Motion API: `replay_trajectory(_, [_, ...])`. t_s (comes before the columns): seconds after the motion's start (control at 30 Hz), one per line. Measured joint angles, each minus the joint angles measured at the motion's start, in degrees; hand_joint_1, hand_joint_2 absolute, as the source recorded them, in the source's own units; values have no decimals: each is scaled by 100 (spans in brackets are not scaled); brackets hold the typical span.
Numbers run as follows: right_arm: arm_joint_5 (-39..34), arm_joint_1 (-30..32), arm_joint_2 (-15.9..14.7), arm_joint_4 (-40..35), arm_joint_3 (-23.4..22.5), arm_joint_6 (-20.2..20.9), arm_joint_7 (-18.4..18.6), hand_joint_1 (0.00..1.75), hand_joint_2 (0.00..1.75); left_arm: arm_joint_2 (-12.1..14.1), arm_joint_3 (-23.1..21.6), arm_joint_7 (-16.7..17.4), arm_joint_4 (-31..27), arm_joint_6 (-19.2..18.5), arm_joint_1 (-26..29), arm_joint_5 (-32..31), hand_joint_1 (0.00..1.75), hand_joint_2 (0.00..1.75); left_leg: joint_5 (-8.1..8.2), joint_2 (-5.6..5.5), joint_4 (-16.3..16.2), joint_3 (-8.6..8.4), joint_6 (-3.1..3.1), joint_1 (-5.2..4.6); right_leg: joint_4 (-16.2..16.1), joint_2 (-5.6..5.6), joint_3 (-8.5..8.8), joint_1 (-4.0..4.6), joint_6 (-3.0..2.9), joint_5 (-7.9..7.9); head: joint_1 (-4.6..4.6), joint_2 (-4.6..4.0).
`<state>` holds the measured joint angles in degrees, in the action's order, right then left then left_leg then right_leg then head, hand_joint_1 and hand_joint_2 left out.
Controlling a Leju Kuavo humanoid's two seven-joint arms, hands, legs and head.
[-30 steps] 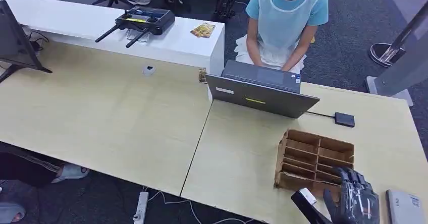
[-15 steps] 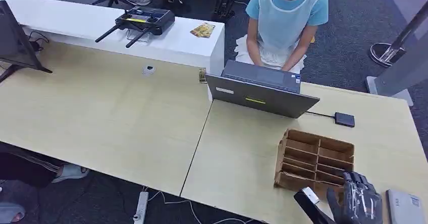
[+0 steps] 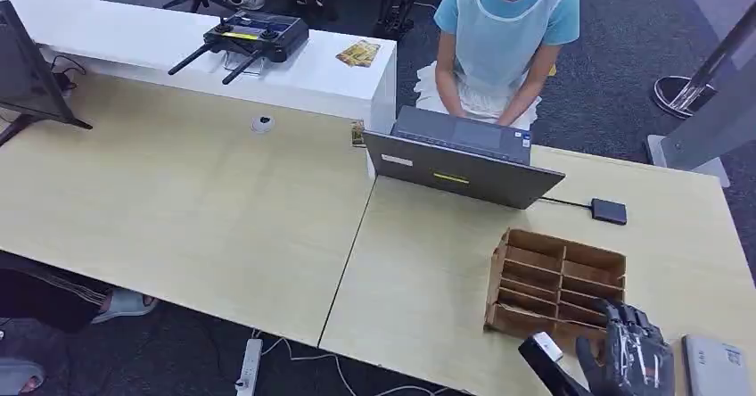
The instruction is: Pass the card to the sensor for recognition and then transmit it.
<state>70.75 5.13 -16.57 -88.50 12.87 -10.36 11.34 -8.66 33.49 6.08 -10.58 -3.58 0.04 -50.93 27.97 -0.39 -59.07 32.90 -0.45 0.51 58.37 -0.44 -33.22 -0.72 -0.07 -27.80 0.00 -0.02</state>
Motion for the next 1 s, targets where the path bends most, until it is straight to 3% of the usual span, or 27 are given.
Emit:
replay_trajectory(0.4, [4,0,0,76,0,0,4,103,175,-24,26,0,0,0,1,-35,0,175,0,0,0,0,0,0,0,0,0,0,0,0,0,0])
replay_trajectory(0.57, [4,0,0,98,0,0,4,99,175,-24,52,0,0,0,0,-35,0,175,0,0,0,0,0,0,0,0,0,0,0,0,0,0])
replay_trajectory(0.67, [6,0,0,111,0,0,4,112,175,-24,57,0,0,-2,0,-35,0,175,0,0,0,0,0,0,0,0,0,0,0,0,0,0])
replay_trajectory(0.87, [7,-2,0,114,0,0,4,120,175,-24,59,0,0,0,0,-35,0,175,0,0,0,0,0,0,0,0,0,0,0,0,0,0])
replay_trajectory(0.93, [15,-5,0,114,2,0,4,140,175,-24,59,0,0,-2,0,-37,0,175,0,0,0,0,0,0,0,0,0,0,0,0,0,0])
replay_trajectory(1.0, [39,-11,2,114,0,-35,4,138,175,-26,61,0,0,-2,0,-48,0,175,0,0,0,0,0,0,0,0,0,0,0,0,0,0])
